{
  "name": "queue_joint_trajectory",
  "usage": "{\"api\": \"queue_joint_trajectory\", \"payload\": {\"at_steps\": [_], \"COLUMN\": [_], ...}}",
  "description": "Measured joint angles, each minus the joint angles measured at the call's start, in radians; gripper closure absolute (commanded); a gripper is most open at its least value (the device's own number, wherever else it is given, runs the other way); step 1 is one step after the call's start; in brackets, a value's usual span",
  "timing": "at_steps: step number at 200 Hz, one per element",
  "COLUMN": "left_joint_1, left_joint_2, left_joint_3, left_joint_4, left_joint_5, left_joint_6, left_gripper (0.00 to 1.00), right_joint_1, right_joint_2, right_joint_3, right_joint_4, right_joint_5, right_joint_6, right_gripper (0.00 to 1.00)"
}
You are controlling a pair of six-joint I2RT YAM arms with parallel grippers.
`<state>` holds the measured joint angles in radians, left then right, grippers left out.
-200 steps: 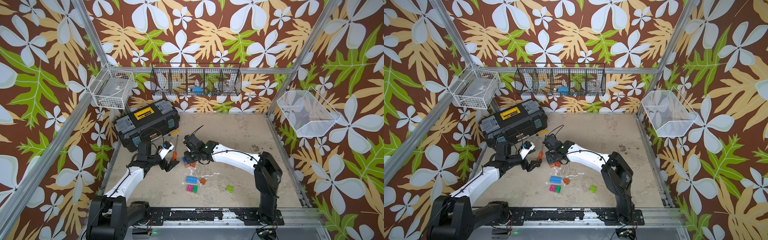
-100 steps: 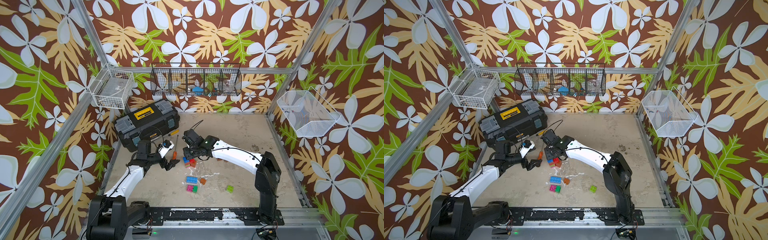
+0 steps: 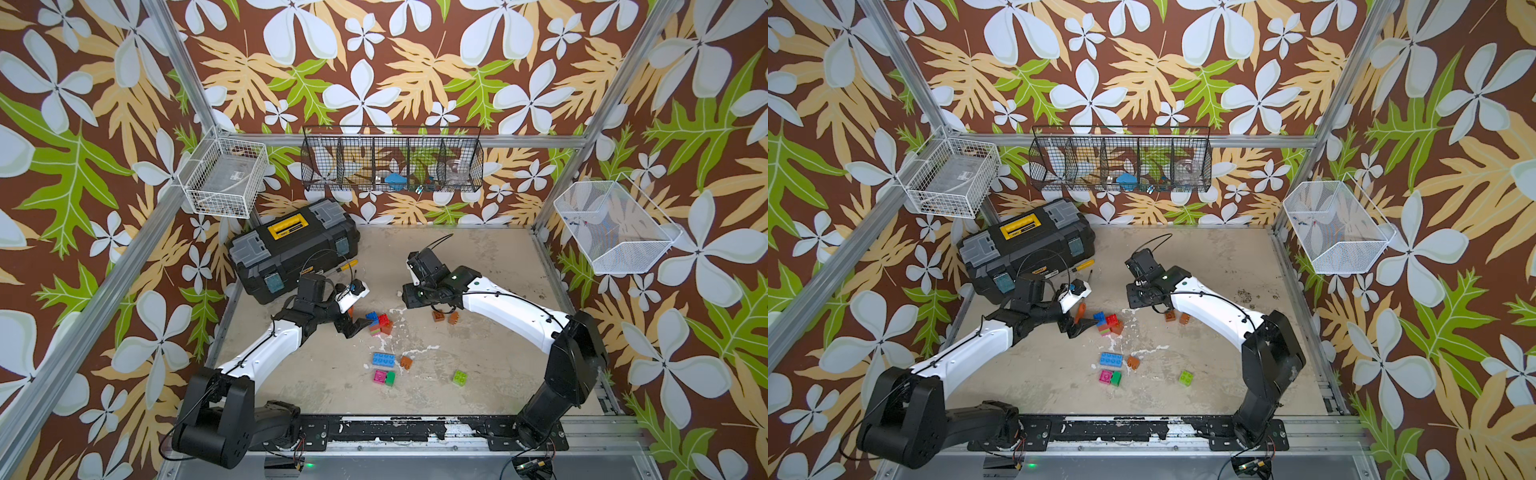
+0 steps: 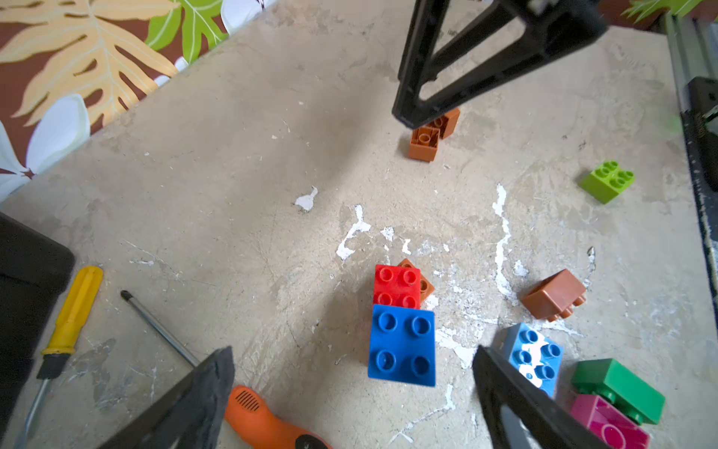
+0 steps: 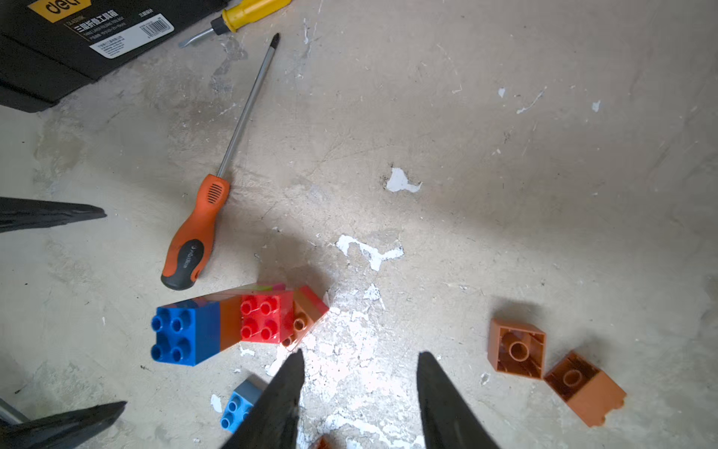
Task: Assemble the letter h with lego
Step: Assemble the lego brick with the lego brick.
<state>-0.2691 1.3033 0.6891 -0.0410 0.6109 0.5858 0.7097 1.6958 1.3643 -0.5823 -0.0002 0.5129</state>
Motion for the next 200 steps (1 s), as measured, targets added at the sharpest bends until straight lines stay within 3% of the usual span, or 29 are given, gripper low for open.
{"api": "queue_joint_trajectory", "payload": {"at_steps": [35,120,200], "left_joint_1": [-0.043,-0.097,-0.107], "left_joint_2": [0.051,0.117,0.149], "left_joint_3": [0.0,0.006,-0.008], "left_joint_4": [0.005,0.031,0.033], "left_joint_5": [-0.068,-0.095,-0.134], "left_joint_6": [-0.04,-0.008,0.023], "left_gripper": [0.01,0.17,0.17], "right_joint_1": [-0.03,-0.051,-0.051], "right_joint_2": [-0.022,0.045,0.097], "right_joint_3": [-0.084,-0.104,-0.066], "right_joint_4": [0.048,0.111,0.118], "right_joint_5": [-0.026,-0.139,-0.158], "right_joint_6": [0.007,-0.032,-0.037], "right_gripper": [0.51,0.54,0.52]}}
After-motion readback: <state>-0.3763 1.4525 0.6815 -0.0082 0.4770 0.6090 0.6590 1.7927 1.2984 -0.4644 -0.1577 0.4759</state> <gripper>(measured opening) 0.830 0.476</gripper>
